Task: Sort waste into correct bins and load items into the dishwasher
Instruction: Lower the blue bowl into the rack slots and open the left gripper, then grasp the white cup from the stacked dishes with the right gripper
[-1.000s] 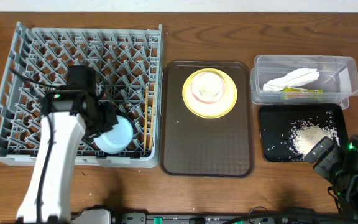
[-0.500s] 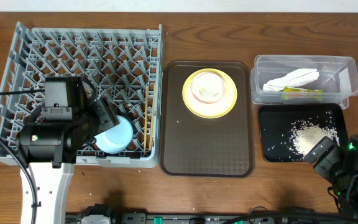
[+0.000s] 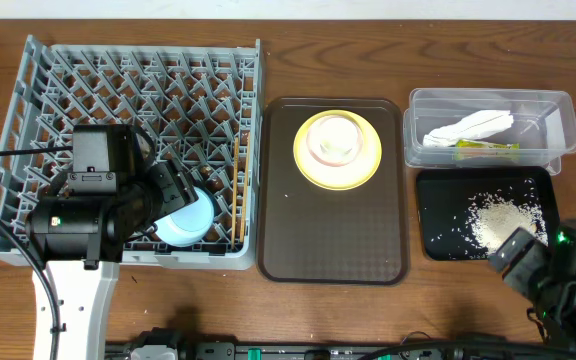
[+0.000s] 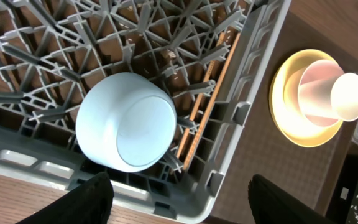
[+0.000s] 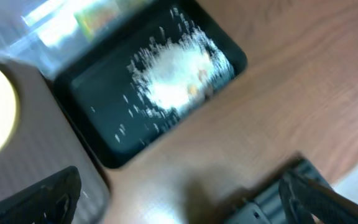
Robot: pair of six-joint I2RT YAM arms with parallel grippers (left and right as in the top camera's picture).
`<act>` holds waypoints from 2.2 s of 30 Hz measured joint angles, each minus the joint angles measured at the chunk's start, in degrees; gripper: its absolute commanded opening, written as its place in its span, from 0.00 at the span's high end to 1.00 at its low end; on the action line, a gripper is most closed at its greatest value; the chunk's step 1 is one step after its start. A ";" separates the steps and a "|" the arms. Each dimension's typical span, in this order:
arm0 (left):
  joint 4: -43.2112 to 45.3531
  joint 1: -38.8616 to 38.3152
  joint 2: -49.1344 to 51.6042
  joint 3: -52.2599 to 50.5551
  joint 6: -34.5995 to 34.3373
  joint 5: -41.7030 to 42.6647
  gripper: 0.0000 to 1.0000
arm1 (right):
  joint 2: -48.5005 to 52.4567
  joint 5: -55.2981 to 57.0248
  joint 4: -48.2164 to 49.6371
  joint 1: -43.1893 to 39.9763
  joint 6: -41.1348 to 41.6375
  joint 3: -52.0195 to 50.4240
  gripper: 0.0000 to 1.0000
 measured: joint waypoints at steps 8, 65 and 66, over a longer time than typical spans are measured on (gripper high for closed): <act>-0.33 0.00 0.00 0.00 0.00 0.17 0.27 | 0.00 0.00 -0.17 0.00 -1.62 0.00 0.01; 0.44 0.00 0.09 0.00 0.00 0.37 0.11 | 71.21 -15.39 32.26 36.17 -34.95 28.26 0.61; 0.44 0.00 0.09 0.00 -0.02 0.37 0.11 | 71.58 -15.39 32.46 36.17 -34.99 28.26 0.66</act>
